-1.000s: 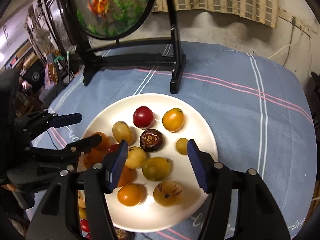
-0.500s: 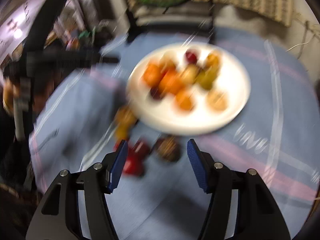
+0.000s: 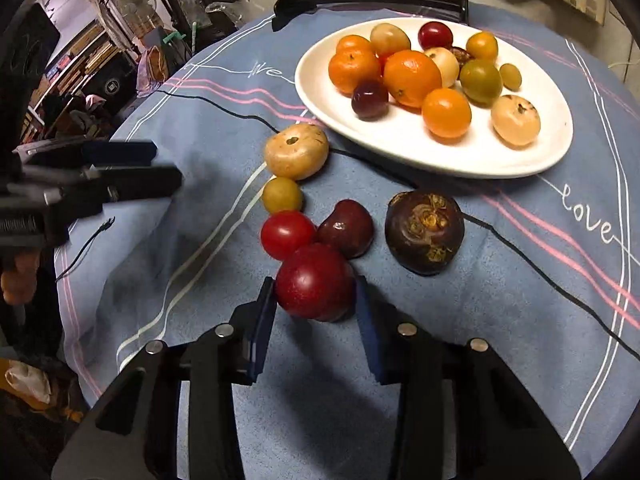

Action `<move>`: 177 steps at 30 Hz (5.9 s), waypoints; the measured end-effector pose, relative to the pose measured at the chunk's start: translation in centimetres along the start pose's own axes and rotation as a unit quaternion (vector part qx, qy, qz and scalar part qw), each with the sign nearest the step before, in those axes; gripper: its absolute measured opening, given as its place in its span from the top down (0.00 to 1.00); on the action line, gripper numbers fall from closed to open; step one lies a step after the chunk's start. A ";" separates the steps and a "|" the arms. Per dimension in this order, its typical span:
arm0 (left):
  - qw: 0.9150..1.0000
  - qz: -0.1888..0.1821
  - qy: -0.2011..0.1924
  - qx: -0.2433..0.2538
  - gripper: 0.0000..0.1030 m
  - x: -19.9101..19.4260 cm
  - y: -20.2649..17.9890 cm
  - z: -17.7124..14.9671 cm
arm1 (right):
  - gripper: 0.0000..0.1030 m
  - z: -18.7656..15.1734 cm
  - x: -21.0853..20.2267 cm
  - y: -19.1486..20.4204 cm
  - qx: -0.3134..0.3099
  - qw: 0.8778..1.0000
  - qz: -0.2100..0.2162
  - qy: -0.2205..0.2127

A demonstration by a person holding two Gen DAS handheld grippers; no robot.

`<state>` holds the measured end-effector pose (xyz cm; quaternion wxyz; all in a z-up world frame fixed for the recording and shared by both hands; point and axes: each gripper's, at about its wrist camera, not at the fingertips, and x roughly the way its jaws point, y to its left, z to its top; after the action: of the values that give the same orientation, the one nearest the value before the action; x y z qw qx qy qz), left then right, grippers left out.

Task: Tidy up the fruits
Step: 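Grasp a red plum with the right gripper while the left grasps a red tomato, then lower the plum and tomato onto the plate and open both grippers, then move both grippers back to the fruits on the cloth, then grasp a dark red plum with the right gripper while the left grasps a yellow fruit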

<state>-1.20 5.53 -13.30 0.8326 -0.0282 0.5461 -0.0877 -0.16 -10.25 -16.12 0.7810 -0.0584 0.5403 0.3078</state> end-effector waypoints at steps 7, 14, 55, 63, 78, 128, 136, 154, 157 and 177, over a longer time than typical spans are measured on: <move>0.999 -0.019 0.023 0.029 0.31 2.8 -4.1 -0.7 | 0.62 -1.8 -3.1 -3.7 0.056 0.998 -0.002 -0.019; 0.999 -0.011 0.035 0.020 0.46 5.5 -5.1 0.3 | 0.62 -3.6 -4.3 -5.7 0.088 0.996 0.003 -0.024; 0.990 0.005 -0.116 0.081 0.70 -4.3 -6.7 12.3 | 0.62 7.9 -14.2 -6.1 0.052 0.984 -0.011 -0.172; 0.991 0.016 -0.097 0.086 0.70 -1.2 -6.8 14.2 | 0.62 11.6 -11.5 -8.3 0.048 0.987 -0.014 -0.151; 0.994 0.040 -0.065 0.084 0.70 4.0 -5.7 16.5 | 0.62 14.9 -6.9 -10.9 0.051 0.992 -0.011 -0.116; 0.996 0.072 -0.040 -0.014 0.29 -0.2 1.8 4.7 | 0.41 0.9 -2.9 -0.1 -0.023 0.998 -0.052 -0.028; 0.997 0.063 -0.003 -0.037 0.29 0.5 2.9 0.4 | 0.53 1.5 0.7 -1.0 0.034 0.999 -0.029 -0.010; 0.998 0.029 0.027 -0.041 0.28 5.7 -2.7 1.8 | 0.70 0.4 -3.4 -4.3 0.077 0.996 -0.018 -0.044; 0.997 0.038 0.035 -0.055 0.33 6.9 -2.7 2.2 | 0.70 -0.3 -3.4 -5.0 0.089 0.995 -0.012 -0.041; 0.999 0.008 -0.014 -0.044 0.72 1.7 -1.1 0.3 | 0.70 -1.1 -4.0 -3.6 0.075 0.996 0.003 -0.043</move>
<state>-0.38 4.12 -14.53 0.8388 -0.0619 0.5379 -0.0569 0.00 -15.26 -13.95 0.8044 0.0155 0.5284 0.2712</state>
